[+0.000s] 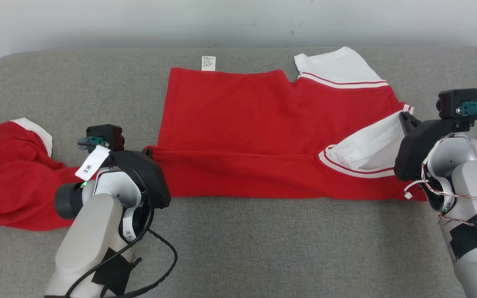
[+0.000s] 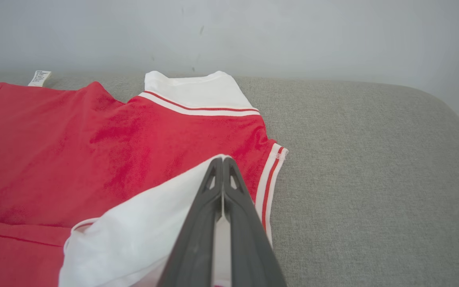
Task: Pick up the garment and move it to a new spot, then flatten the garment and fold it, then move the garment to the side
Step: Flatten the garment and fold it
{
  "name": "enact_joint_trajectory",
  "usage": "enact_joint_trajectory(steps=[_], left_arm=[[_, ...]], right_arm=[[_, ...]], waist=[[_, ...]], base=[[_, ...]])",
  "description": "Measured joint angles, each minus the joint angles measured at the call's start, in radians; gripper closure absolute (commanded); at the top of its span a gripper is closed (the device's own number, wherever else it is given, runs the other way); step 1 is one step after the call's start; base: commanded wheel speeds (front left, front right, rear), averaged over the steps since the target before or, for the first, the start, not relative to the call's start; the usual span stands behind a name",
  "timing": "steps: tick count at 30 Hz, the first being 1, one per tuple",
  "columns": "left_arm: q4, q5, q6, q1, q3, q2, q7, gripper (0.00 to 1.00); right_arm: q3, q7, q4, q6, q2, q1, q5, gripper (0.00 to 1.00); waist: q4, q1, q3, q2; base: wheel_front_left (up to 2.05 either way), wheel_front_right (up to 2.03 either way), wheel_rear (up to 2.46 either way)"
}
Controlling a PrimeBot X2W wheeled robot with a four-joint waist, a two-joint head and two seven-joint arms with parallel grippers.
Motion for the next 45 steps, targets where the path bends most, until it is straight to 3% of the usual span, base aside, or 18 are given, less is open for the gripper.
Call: enact_joint_trajectory(steps=[3, 4, 5, 6, 7, 8, 25, 30, 45], left_arm=[[0.012, -0.001, -0.008, -0.007, -0.002, 0.000, -0.009, 0.96], [0.016, -0.003, -0.008, -0.007, -0.004, 0.000, -0.010, 0.87], [0.021, -0.004, -0.008, -0.007, -0.005, 0.000, -0.013, 0.64], [0.026, -0.004, -0.008, -0.007, -0.005, 0.000, -0.018, 0.20], [0.031, -0.005, -0.008, -0.008, -0.005, 0.000, -0.023, 0.00], [0.034, -0.006, -0.008, -0.009, -0.005, 0.000, -0.031, 0.00], [0.045, -0.004, -0.062, -0.039, -0.021, 0.011, -0.198, 0.00], [0.076, -0.005, -0.080, 0.040, -0.037, 0.023, -0.180, 0.00], [0.097, -0.017, -0.095, 0.121, -0.051, 0.032, -0.112, 0.00]], right_arm=[[0.005, -0.022, 0.016, 0.006, 0.004, -0.018, 0.000, 1.00], [0.007, -0.029, 0.028, 0.009, 0.007, -0.025, 0.000, 1.00], [0.007, -0.035, 0.035, 0.009, 0.009, -0.029, 0.000, 1.00], [0.008, -0.041, 0.040, 0.009, 0.011, -0.031, 0.000, 1.00], [0.010, -0.048, 0.048, 0.011, 0.013, -0.032, 0.000, 0.65], [0.010, -0.052, 0.058, 0.010, 0.017, -0.034, 0.000, 0.00], [-0.014, -0.175, 0.109, -0.003, 0.004, -0.040, -0.009, 0.00], [-0.031, -0.162, 0.123, -0.035, -0.021, 0.084, -0.010, 0.00], [-0.014, -0.110, 0.062, -0.037, -0.007, 0.205, -0.015, 0.00]], waist=[[0.000, 0.0000, 0.000, 0.0000], [0.000, 0.0000, 0.000, 0.0000], [0.000, 0.0000, 0.000, 0.0000], [0.000, 0.0000, 0.000, 0.0000], [0.000, 0.0000, 0.000, 0.0000], [0.001, 0.0000, 0.000, 0.0000], [-0.005, -0.0001, -0.037, -0.0001], [-0.007, -0.0002, -0.073, -0.0002], [-0.038, -0.0002, -0.100, -0.0002]], base=[[0.00, 0.00, 0.00], [0.00, 0.00, 0.00], [0.00, 0.00, 0.00], [0.00, 0.00, 0.00], [0.00, 0.00, 0.00], [0.00, 0.00, 0.00], [0.00, 0.00, 0.00], [0.00, 0.00, 0.00], [0.00, 0.00, 0.00]])
